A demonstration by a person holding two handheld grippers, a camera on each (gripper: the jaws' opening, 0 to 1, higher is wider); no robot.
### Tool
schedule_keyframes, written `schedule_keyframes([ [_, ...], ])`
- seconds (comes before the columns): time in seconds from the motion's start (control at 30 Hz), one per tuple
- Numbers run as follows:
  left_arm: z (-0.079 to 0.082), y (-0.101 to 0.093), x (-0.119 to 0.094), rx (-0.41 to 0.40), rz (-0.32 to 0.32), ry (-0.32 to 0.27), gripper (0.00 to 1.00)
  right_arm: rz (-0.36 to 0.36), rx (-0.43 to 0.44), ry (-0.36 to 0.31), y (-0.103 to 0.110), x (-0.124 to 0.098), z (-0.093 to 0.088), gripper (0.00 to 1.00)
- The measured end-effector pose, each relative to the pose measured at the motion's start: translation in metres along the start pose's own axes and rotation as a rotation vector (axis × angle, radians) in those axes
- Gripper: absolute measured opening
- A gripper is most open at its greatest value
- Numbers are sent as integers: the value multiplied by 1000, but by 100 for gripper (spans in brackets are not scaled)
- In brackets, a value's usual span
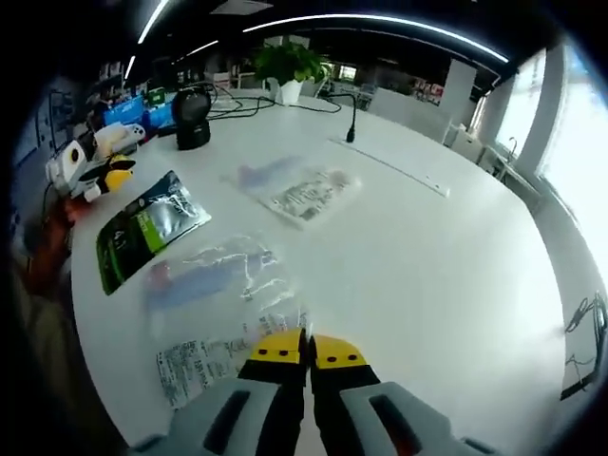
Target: Clip sheet goods on table flip sheet goods clip sheet goods scan sheet goods put sheet goods back to table
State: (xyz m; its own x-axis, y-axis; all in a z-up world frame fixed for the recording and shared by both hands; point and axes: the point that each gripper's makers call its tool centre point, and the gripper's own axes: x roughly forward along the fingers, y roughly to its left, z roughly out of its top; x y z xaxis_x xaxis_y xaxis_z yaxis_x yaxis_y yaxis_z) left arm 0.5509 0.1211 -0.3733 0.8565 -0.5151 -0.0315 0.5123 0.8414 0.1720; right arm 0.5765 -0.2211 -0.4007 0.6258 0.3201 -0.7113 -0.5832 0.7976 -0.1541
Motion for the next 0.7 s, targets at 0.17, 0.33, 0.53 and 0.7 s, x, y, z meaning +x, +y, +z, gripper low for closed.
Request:
schedule_keyframes([
  [0.17, 0, 0, 0, -2, -1, 0, 7, 3, 12, -23, 2, -9, 10, 0],
  [0.33, 0, 0, 0, 0, -2, 2, 7, 3, 38, -61, 4, -18, 24, 0],
  [0.53, 0, -1, 1, 1, -4, 1, 7, 14, 66, -108, 11, -24, 40, 0],
  [0.7, 0, -1, 0, 0, -4, 1, 7, 14, 75, -136, 16, -33, 53, 0],
])
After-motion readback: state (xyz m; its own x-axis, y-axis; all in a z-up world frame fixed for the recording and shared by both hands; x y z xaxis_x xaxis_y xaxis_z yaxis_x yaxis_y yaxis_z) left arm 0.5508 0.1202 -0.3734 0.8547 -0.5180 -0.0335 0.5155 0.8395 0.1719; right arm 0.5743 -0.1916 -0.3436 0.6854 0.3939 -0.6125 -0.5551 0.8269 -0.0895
